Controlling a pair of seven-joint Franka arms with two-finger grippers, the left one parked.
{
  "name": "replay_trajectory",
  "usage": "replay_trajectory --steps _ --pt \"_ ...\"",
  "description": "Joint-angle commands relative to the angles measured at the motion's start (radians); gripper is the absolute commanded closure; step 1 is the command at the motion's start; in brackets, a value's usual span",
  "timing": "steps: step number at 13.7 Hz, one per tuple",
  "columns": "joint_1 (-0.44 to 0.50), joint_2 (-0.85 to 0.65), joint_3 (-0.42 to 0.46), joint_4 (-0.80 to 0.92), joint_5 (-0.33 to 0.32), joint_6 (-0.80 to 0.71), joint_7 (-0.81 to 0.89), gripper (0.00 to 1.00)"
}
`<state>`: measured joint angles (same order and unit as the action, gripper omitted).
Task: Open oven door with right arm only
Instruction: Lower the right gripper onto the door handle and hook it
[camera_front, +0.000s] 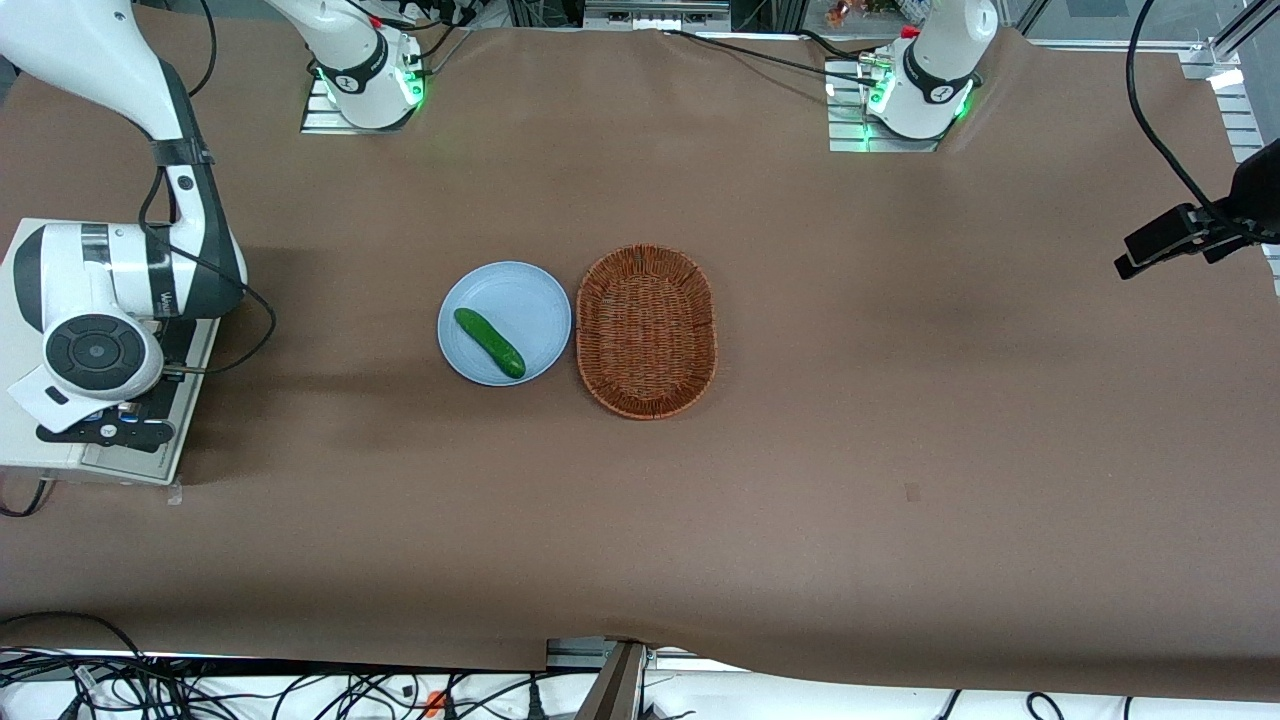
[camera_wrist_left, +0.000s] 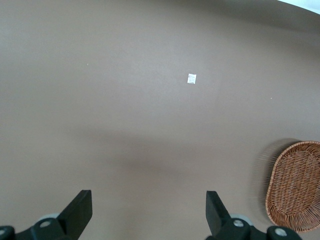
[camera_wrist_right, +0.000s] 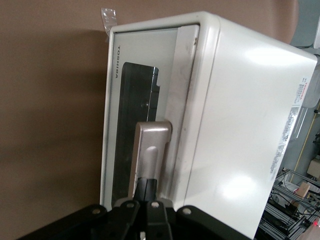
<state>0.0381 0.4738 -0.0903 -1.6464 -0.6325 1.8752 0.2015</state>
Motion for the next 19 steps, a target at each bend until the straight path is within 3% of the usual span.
replay_trajectory --steps 1,16,19 --pt "-0.007 0.008 -0.002 0.007 -0.029 0.007 0.018 1.0" --pt "0.031 0.029 0.0 -0.003 -0.01 0.012 0.087 1.0" --pt "0.035 0.029 0.006 -0.001 0.03 0.012 0.087 1.0"
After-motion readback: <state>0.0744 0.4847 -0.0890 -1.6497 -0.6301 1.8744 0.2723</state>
